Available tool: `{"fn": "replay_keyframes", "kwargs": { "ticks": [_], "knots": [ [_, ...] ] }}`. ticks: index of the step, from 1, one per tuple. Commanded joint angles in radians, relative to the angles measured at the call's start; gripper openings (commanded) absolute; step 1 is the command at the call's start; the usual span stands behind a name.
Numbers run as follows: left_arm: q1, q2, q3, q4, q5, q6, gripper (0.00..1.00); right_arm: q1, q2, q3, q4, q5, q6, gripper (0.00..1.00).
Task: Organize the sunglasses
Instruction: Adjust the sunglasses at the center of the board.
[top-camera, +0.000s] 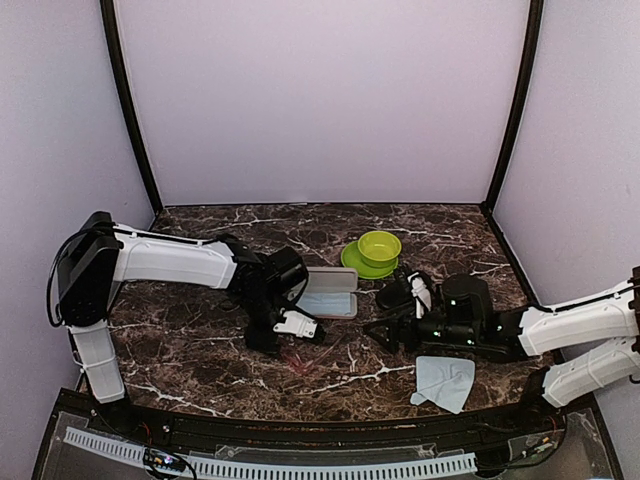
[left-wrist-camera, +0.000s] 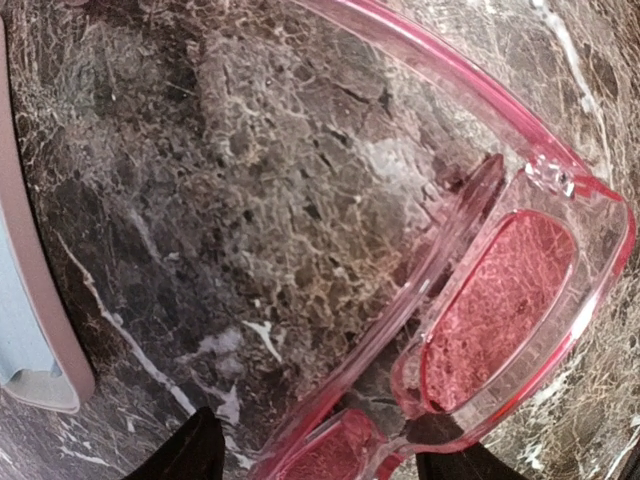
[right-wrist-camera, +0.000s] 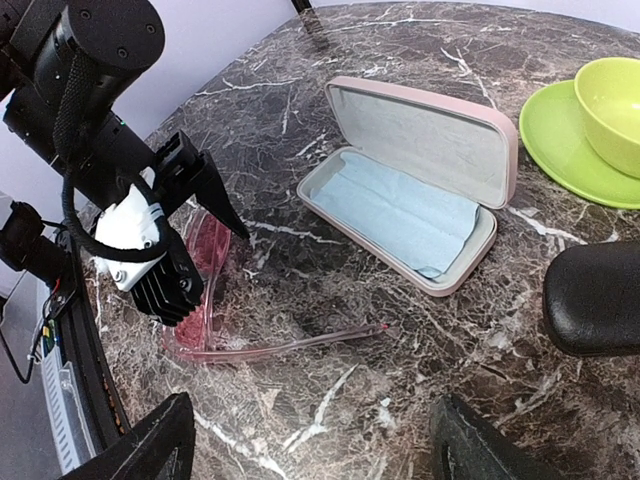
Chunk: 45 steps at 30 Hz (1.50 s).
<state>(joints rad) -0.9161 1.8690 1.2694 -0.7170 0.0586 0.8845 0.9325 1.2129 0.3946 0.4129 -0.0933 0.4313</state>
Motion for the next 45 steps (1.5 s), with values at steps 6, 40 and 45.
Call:
{"fn": "replay_keyframes", "kwargs": {
  "ticks": [6,40,45],
  "knots": [
    [0.005,0.015,0.038,-0.06,0.024,0.012,0.63,-0.011,0.005,-0.023,0.047,-0.005,0.0,0.81],
    [-0.095,-0.048,-0.032,0.143,-0.08,-0.233,0.42,-0.011,0.054,0.035,-0.026,0.013,0.076,0.8],
    [-0.136,-0.044,-0.049,0.22,-0.191,-0.357,0.42,-0.011,0.054,0.037,-0.043,0.016,0.078,0.81]
  ]
}}
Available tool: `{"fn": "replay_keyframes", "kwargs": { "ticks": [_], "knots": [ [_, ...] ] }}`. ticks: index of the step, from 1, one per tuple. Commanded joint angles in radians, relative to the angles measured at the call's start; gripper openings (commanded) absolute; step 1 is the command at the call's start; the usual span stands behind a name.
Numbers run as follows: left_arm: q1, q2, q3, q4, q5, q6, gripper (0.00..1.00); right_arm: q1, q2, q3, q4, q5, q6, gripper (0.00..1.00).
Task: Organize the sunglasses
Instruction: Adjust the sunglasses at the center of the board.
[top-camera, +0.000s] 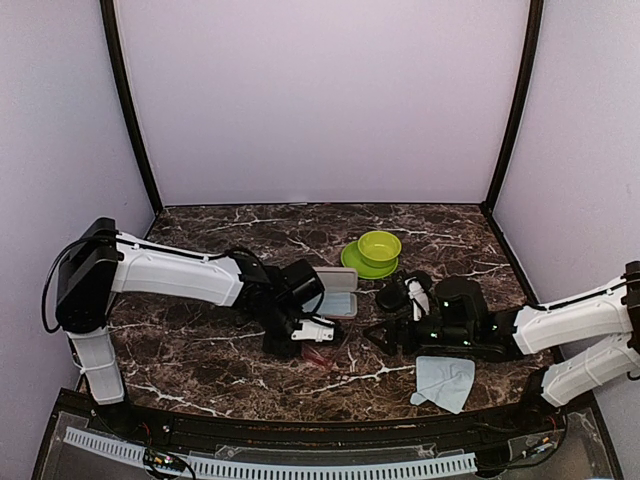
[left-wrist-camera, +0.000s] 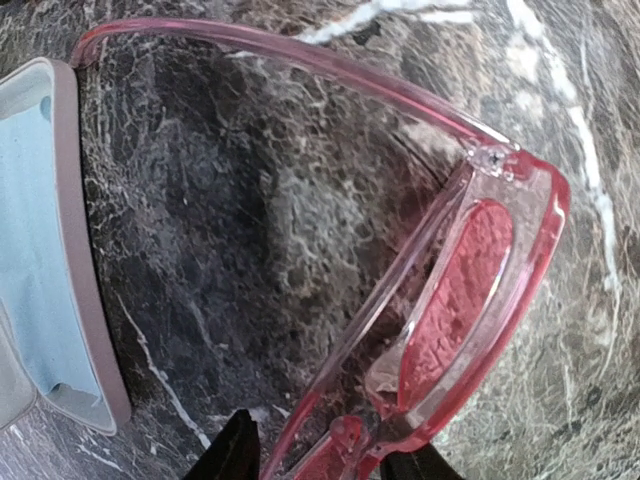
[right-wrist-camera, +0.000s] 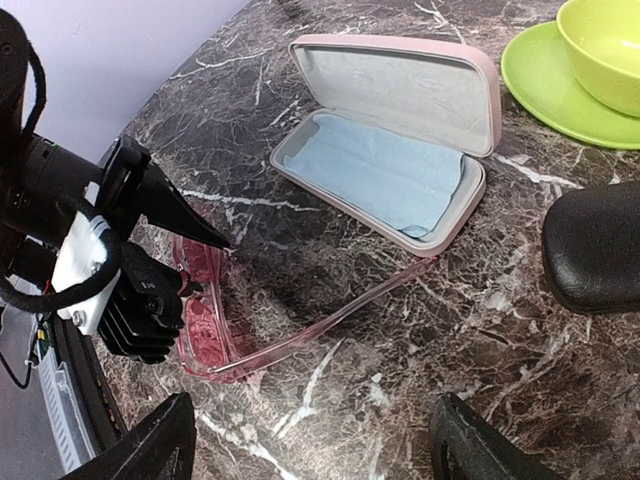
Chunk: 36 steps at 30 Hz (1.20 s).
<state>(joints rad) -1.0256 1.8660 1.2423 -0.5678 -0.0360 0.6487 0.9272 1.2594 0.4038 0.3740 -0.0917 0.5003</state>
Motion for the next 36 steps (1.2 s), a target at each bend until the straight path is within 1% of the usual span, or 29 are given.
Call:
{"fn": "replay_keyframes", "kwargs": {
  "ticks": [1,4,6,13,16,18,23,27,28,29,30,32,34,36],
  "knots": [
    [-0.035,-0.039,-0.023,0.077,-0.122,-0.143,0.42,-0.005,0.008,0.03,-0.01,0.017,0.011,0.81],
    [-0.055,-0.04,-0.023,0.096,-0.176,-0.214,0.43,-0.005,0.005,0.038,-0.032,0.032,0.022,0.81],
    [-0.07,-0.056,-0.035,0.124,-0.214,-0.235,0.42,-0.005,0.007,0.048,-0.047,0.04,0.031,0.8],
    [-0.133,-0.112,-0.06,0.201,-0.351,-0.239,0.41,-0.005,0.026,0.093,-0.087,0.049,0.063,0.8],
    [-0.156,-0.14,-0.08,0.222,-0.35,-0.237,0.41,-0.005,0.041,0.11,-0.105,0.058,0.073,0.78],
    [-0.161,-0.153,-0.094,0.226,-0.306,-0.234,0.42,-0.006,0.045,0.113,-0.112,0.066,0.078,0.78],
    [-0.162,-0.169,-0.105,0.191,-0.265,-0.268,0.49,-0.005,0.023,0.105,-0.129,0.102,0.079,0.78],
    [-0.138,-0.213,-0.142,0.204,-0.191,-0.284,0.58,-0.007,0.009,0.105,-0.155,0.112,0.061,0.78],
    [-0.105,-0.226,-0.148,0.205,-0.148,-0.307,0.6,-0.008,0.004,0.107,-0.163,0.116,0.058,0.78],
    [-0.071,-0.244,-0.157,0.211,-0.073,-0.343,0.62,-0.007,0.001,0.106,-0.165,0.118,0.056,0.78],
    [-0.029,-0.262,-0.161,0.218,-0.037,-0.369,0.63,-0.007,-0.003,0.104,-0.167,0.119,0.056,0.78],
    [0.05,-0.305,-0.184,0.248,0.102,-0.455,0.67,-0.007,-0.008,0.099,-0.164,0.117,0.059,0.79],
    [0.113,-0.349,-0.206,0.298,0.207,-0.563,0.7,-0.007,-0.008,0.091,-0.15,0.104,0.061,0.79],
    [0.17,-0.362,-0.223,0.319,0.277,-0.643,0.71,-0.007,0.004,0.082,-0.129,0.072,0.061,0.79]
  ]
}}
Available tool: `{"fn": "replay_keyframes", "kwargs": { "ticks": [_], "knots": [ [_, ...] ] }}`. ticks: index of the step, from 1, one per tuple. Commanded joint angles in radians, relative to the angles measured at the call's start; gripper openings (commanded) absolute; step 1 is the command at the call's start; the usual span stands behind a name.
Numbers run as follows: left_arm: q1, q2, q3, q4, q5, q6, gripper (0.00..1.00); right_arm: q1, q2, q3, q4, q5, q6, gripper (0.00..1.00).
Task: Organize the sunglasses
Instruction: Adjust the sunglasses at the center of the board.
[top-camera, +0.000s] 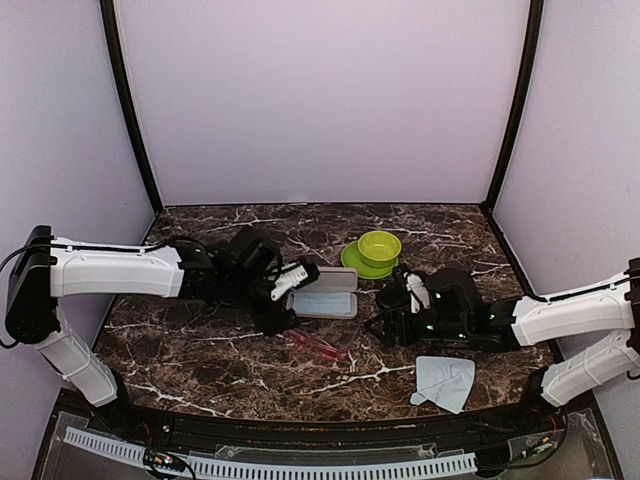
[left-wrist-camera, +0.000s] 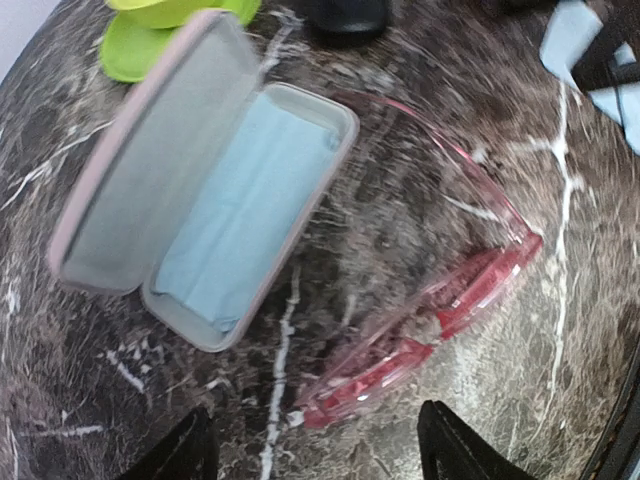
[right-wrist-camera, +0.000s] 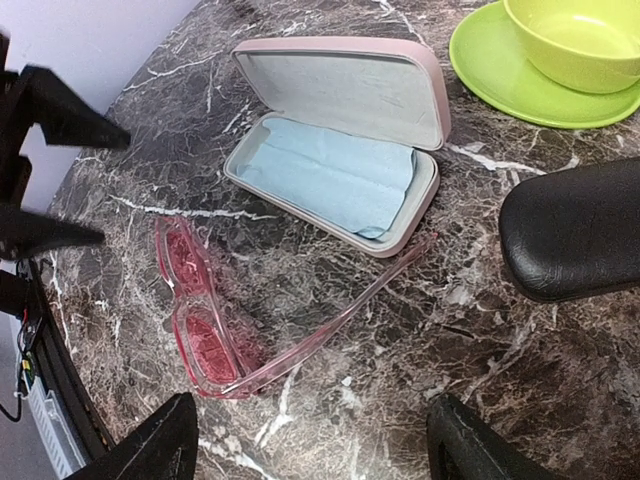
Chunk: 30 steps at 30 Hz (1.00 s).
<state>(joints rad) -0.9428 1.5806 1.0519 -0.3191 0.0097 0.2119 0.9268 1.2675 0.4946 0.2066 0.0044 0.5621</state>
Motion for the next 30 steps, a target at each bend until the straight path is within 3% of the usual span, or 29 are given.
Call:
{"fn": "replay_keyframes", "kwargs": {
  "ticks": [1,17,30],
  "knots": [
    [0.11,-0.077,-0.037,0.07,0.255,-0.237,0.71,-0.006,0.004,-0.013,0.056,-0.047,0.001,0.79],
    [0.171,-0.024,-0.114,0.13,0.269,-0.442,0.71,0.015,0.26,0.065,0.179,-0.087,0.268,0.68],
    [0.179,-0.022,-0.171,0.221,0.308,-0.508,0.71,0.01,0.399,0.125,0.242,-0.094,0.273,0.68]
  ]
}}
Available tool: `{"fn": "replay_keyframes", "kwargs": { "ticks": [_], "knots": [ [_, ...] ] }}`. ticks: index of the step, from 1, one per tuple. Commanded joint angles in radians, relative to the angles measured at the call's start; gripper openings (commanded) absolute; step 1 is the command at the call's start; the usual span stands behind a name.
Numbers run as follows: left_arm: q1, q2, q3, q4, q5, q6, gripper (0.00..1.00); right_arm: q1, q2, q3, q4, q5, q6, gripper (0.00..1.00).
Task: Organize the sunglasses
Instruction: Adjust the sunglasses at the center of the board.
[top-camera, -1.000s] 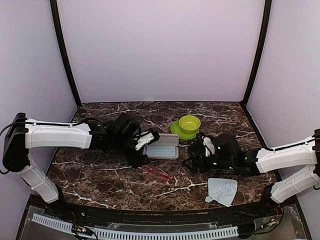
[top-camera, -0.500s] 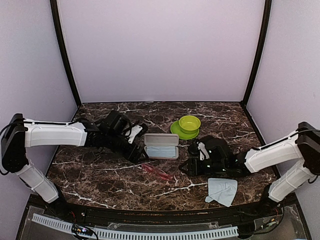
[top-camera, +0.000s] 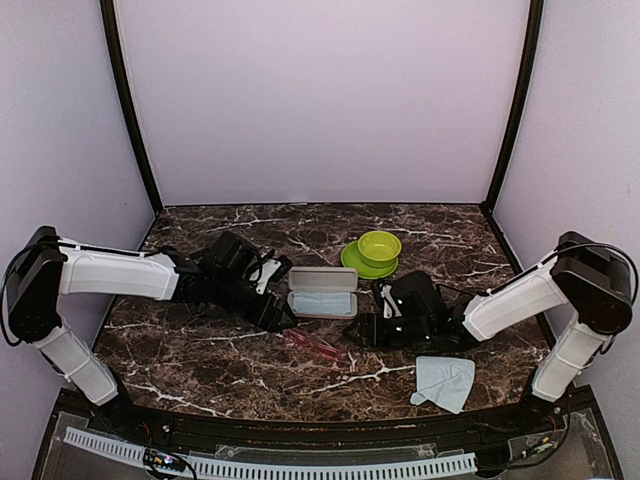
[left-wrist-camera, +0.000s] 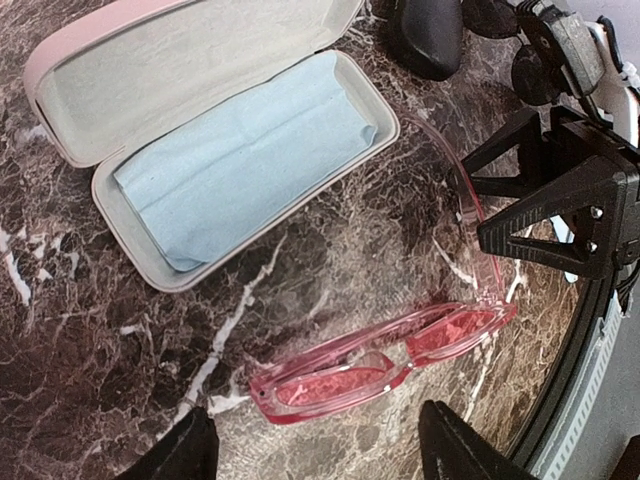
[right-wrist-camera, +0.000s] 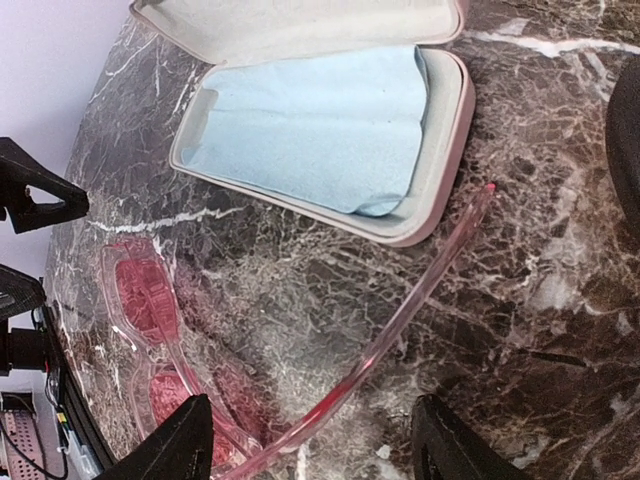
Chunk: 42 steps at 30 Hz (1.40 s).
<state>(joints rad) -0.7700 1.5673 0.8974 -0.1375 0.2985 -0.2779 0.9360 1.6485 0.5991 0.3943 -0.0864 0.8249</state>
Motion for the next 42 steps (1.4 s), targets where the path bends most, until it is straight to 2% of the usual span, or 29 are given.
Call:
{"fn": "replay_keyframes", "kwargs": {
  "ticks": [1,17,26,31,33,36,39,42],
  "knots": [
    [0.006,-0.009,-0.018,0.041,0.018,-0.017,0.71,-0.004,0.021,0.017,0.07,-0.004,0.01,0.68],
    [0.006,-0.03,-0.03,0.029,-0.037,-0.004,0.7,-0.066,0.109,0.001,0.251,-0.004,0.01,0.68],
    [0.006,-0.037,-0.025,0.022,-0.06,0.005,0.71,-0.067,0.089,-0.004,0.232,-0.004,0.01,0.68],
    [0.006,-0.038,-0.022,0.026,-0.064,0.01,0.71,-0.064,0.003,-0.019,0.169,-0.004,0.01,0.68],
    [0.006,-0.038,-0.021,0.026,-0.07,0.013,0.71,-0.056,-0.043,-0.024,0.116,-0.065,0.075,0.44],
    [0.006,-0.036,-0.02,0.029,-0.081,0.018,0.7,-0.054,-0.111,-0.02,0.02,-0.023,0.036,0.47],
    [0.006,-0.041,-0.019,0.03,-0.092,0.022,0.7,-0.052,-0.149,-0.022,-0.025,-0.002,0.016,0.55],
    [0.006,-0.046,-0.02,0.029,-0.099,0.025,0.71,-0.052,-0.17,-0.032,-0.038,0.012,0.01,0.6]
  ]
}}
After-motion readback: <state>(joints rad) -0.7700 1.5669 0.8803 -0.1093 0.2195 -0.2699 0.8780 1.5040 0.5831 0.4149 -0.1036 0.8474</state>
